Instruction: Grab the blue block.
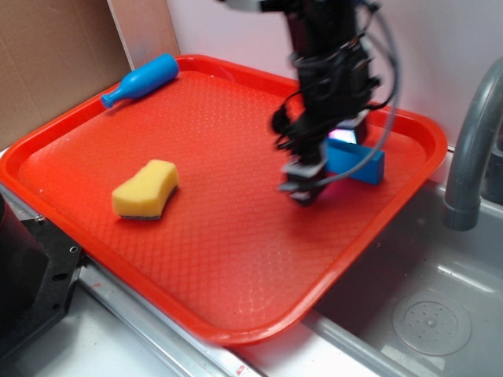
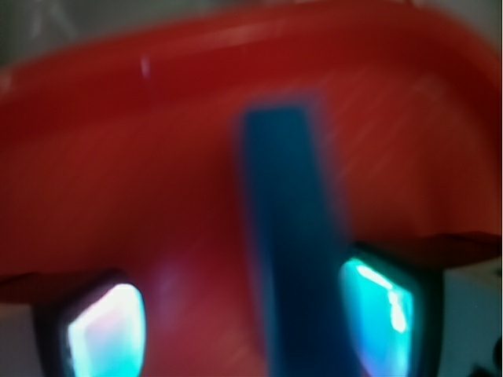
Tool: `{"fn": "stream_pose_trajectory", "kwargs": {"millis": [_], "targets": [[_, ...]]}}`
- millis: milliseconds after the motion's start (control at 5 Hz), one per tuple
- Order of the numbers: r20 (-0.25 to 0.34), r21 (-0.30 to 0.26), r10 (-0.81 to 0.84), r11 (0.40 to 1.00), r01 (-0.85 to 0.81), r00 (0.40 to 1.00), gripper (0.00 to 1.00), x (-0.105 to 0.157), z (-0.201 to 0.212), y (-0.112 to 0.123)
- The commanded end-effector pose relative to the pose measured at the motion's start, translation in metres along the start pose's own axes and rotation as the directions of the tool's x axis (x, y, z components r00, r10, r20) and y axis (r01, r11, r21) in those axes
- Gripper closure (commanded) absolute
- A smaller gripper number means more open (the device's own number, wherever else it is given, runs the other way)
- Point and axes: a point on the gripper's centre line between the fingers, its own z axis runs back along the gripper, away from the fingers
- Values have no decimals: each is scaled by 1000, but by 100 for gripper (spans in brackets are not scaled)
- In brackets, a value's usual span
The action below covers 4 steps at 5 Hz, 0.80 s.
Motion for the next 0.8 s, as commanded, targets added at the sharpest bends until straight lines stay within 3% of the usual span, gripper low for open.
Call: {"fn": "stream_pose_trajectory", "kwargs": {"millis": [0,200,400,600], "targets": [[-28,64,31,998,-29,999,100,16,10,-25],[3,82,86,993,-86,996,100,21,20,-34],[28,127,324,937,-325,946,100,15,47,-50],[138,103,545,823,-559,827,100,-15,97,-79]]}}
